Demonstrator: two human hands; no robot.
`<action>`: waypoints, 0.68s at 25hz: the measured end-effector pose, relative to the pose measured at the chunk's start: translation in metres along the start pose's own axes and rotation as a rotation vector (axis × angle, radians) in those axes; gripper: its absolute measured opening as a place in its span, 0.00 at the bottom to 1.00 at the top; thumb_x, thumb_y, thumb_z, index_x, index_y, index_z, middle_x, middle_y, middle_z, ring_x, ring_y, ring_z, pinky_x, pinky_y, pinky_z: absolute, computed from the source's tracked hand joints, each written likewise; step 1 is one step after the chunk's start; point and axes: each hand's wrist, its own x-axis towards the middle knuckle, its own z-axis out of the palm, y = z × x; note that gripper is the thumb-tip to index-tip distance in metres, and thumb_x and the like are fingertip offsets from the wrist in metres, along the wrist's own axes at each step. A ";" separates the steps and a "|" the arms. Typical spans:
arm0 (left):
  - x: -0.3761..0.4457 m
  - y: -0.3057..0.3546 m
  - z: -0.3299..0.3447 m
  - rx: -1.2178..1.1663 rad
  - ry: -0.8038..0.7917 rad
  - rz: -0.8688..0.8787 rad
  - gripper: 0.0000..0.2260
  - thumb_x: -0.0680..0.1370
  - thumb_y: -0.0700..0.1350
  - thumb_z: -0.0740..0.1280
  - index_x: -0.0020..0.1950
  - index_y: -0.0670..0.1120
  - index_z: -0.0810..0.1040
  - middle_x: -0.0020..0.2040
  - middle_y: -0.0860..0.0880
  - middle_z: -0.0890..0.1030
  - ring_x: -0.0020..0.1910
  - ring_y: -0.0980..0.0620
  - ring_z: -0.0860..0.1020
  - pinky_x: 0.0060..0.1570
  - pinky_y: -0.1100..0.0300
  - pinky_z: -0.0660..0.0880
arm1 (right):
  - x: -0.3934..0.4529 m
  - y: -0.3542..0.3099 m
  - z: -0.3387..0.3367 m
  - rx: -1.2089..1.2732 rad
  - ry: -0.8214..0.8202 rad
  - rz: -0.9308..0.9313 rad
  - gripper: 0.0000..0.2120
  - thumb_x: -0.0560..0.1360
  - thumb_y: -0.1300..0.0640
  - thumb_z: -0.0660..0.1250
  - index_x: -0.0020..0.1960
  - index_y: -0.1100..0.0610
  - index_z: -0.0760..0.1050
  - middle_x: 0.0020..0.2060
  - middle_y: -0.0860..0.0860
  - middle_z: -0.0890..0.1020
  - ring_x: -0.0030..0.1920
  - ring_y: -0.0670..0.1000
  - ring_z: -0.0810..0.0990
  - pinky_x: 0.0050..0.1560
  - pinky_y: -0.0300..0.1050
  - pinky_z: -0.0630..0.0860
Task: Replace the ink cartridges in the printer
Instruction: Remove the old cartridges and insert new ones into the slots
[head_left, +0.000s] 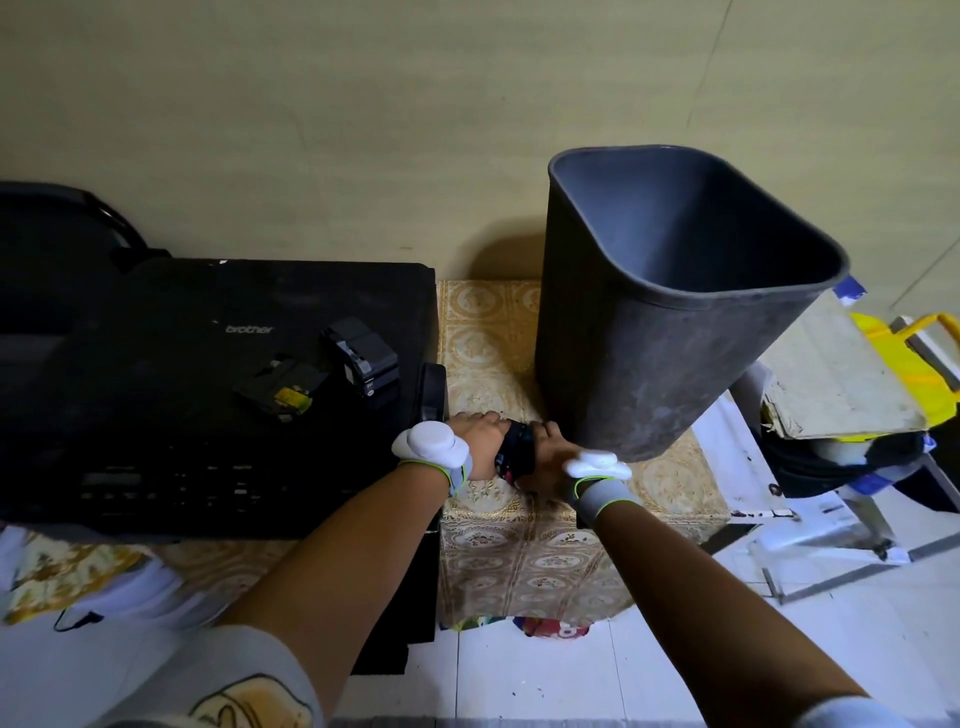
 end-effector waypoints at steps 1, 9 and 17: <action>0.000 -0.001 -0.001 -0.019 0.006 0.000 0.27 0.77 0.47 0.64 0.75 0.43 0.61 0.72 0.42 0.66 0.69 0.43 0.69 0.68 0.52 0.65 | 0.000 0.000 0.000 -0.004 -0.009 -0.007 0.33 0.71 0.50 0.68 0.70 0.60 0.57 0.68 0.59 0.63 0.65 0.62 0.69 0.63 0.56 0.71; -0.004 -0.002 -0.006 -0.088 0.003 0.011 0.29 0.76 0.45 0.66 0.75 0.42 0.60 0.72 0.42 0.65 0.69 0.42 0.69 0.68 0.50 0.68 | -0.002 -0.004 0.002 0.019 -0.015 0.019 0.38 0.70 0.50 0.71 0.72 0.63 0.58 0.73 0.61 0.57 0.70 0.63 0.63 0.67 0.56 0.66; -0.020 -0.005 -0.021 -0.100 -0.014 0.008 0.33 0.76 0.44 0.68 0.77 0.42 0.56 0.74 0.42 0.63 0.71 0.42 0.67 0.68 0.51 0.69 | -0.028 -0.003 -0.018 -0.091 -0.024 0.060 0.50 0.54 0.33 0.71 0.68 0.54 0.59 0.65 0.51 0.57 0.59 0.59 0.75 0.60 0.57 0.74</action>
